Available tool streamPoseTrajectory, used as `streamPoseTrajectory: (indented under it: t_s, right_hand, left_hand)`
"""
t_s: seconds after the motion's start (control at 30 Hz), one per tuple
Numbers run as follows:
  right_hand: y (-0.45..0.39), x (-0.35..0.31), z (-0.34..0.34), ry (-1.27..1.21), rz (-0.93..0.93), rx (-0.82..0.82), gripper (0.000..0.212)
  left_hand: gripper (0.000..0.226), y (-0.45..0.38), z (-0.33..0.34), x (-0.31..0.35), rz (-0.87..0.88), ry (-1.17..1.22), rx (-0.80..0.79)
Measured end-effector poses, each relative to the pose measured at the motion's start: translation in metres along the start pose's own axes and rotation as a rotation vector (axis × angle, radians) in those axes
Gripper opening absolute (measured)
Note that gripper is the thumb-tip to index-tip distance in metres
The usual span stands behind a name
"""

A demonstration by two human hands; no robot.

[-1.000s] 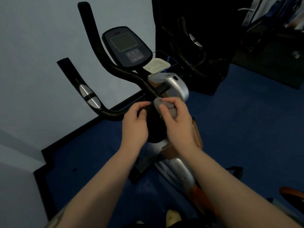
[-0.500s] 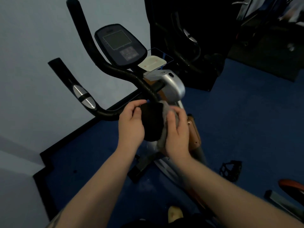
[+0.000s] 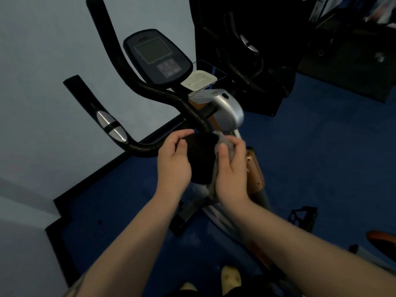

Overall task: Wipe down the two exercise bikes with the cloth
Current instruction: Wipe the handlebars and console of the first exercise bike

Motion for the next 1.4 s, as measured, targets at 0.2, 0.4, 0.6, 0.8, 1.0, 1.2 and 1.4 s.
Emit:
streamPoseTrajectory:
  t_s: [0.2, 0.4, 0.6, 0.8, 1.0, 1.2, 1.4]
  right_hand:
    - [-0.01, -0.047, 0.014, 0.318, -0.361, -0.093, 0.02]
    - [-0.01, -0.07, 0.033, 0.736, -0.777, -0.233, 0.019]
    - [0.009, -0.061, 0.037, 0.72, -0.863, -0.234, 0.018]
    - [0.016, -0.074, 0.039, 0.791, -0.928, -0.25, 0.018]
    - [0.025, -0.063, 0.032, 0.766, -0.786, -0.093, 0.02]
    - [0.017, -0.073, 0.044, 0.8, -0.752, -0.05, 0.02]
    - [0.037, -0.044, 0.026, 0.686, -0.514, -0.109, 0.025]
  left_hand:
    - [0.028, 0.005, 0.0, -0.007, -0.125, 0.202, 0.013]
    - [0.032, 0.022, 0.002, -0.013, -0.046, 0.334, -0.092]
    - [0.032, 0.018, 0.002, -0.014, 0.014, 0.353, -0.148]
    - [0.034, 0.018, 0.002, -0.015, 0.015, 0.344, -0.133]
    - [0.032, 0.019, 0.001, -0.017, -0.002, 0.352, -0.114]
    - [0.03, 0.02, 0.003, -0.016, 0.016, 0.36, -0.078]
    - [0.036, 0.02, 0.001, -0.019, 0.007, 0.336, -0.071]
Point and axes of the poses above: each hand's wrist, its own y-axis away from the middle knuckle, its own z-axis out of the palm, x = y × z, the point moved 10 cm from there along -y, towards the middle knuckle, and after that the axes turned 14 degrees about z, right-handed, at the moved point
